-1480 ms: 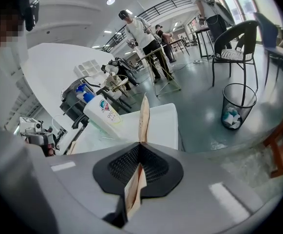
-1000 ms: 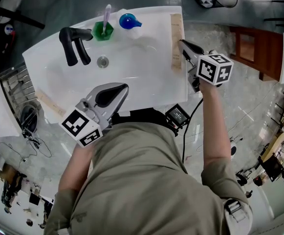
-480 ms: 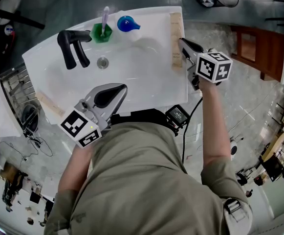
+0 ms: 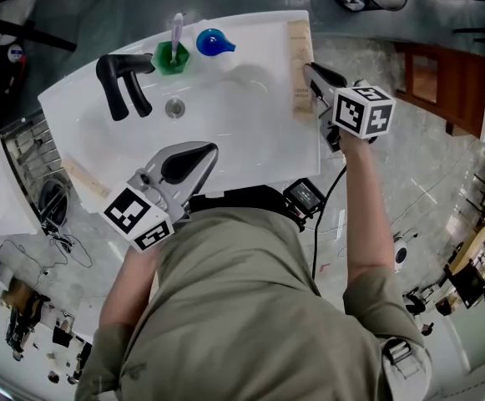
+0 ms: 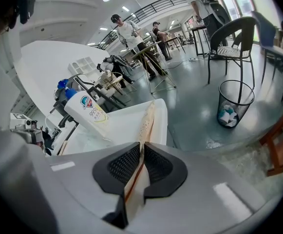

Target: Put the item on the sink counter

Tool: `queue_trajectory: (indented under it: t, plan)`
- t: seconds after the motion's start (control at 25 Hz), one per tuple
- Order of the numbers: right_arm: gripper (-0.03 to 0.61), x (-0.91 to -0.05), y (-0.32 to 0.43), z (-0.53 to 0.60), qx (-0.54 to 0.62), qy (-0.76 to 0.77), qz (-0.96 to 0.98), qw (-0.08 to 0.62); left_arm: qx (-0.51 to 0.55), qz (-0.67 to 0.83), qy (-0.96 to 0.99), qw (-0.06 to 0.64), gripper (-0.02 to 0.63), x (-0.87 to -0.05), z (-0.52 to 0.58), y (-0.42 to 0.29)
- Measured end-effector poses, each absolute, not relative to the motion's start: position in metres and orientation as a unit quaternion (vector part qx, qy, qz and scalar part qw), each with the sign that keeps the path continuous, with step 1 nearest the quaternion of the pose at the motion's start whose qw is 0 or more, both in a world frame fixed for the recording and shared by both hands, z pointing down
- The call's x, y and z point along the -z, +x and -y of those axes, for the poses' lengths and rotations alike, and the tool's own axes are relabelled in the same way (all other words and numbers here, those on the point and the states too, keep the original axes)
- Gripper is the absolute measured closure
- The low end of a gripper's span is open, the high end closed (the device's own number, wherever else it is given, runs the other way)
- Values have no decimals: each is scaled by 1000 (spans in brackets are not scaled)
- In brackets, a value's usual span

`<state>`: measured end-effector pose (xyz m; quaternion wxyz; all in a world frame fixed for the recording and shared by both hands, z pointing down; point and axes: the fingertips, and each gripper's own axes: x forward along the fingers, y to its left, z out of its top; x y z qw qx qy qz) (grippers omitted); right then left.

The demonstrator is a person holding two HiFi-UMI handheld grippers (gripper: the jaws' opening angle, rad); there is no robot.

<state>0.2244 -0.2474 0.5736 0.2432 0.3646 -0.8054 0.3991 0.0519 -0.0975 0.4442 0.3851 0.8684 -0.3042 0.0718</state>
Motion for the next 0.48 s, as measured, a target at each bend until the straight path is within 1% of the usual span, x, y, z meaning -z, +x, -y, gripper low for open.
queue_trajectory:
  t: [0.48]
  plan:
    - [550, -572, 228, 248, -386, 374, 806, 251, -74, 301, 870, 384, 609, -444, 97, 54]
